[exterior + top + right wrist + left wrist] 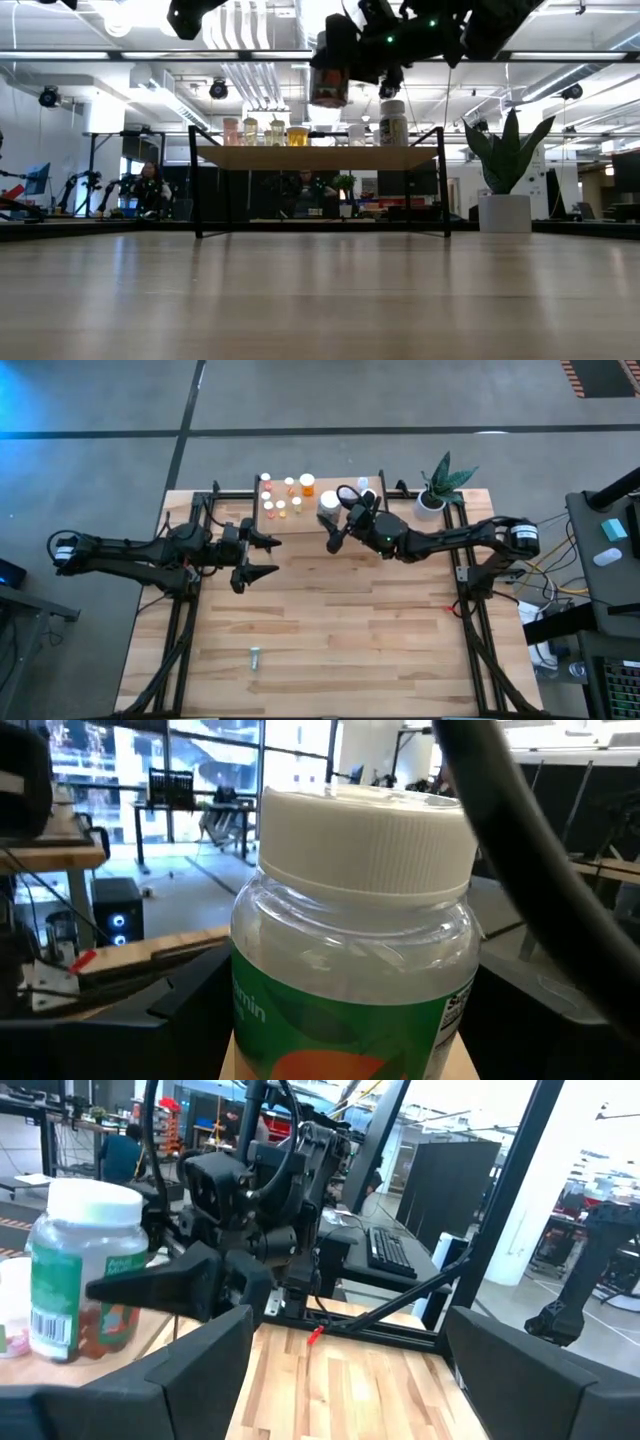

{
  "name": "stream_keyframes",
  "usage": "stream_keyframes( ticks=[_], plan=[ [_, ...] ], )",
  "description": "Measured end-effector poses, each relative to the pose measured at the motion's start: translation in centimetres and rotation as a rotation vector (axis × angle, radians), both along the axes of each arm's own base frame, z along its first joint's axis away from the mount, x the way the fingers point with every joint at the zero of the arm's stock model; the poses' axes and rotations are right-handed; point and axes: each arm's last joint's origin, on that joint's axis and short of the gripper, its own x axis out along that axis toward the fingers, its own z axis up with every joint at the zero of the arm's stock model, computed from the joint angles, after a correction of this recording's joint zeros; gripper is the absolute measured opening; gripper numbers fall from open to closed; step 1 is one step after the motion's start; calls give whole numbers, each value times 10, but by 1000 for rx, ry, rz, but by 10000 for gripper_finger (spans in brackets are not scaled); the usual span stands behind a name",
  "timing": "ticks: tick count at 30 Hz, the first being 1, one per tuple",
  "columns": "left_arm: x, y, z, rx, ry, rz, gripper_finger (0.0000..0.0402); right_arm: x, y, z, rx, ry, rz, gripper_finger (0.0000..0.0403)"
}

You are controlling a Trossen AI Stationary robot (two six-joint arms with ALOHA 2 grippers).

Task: Pick and place medicine bottles onto shelf by color
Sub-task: Put the green pill bottle on the shelf

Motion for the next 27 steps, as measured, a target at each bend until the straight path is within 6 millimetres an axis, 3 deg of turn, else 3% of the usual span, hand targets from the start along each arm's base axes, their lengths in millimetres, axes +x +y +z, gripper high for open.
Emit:
stream_keyframes(
  ticks=[6, 16, 27],
  plan=[
    [0, 0, 0, 0, 0, 0, 316, 12, -8, -21, 21, 35, -124, 296],
    [0, 0, 0, 0, 1, 1, 316, 45, -22, -31, 3, 57, -166, 297],
    [0, 0, -2, 3, 14, 2, 316, 44, -26, -29, 3, 62, -272, 297]
  ],
)
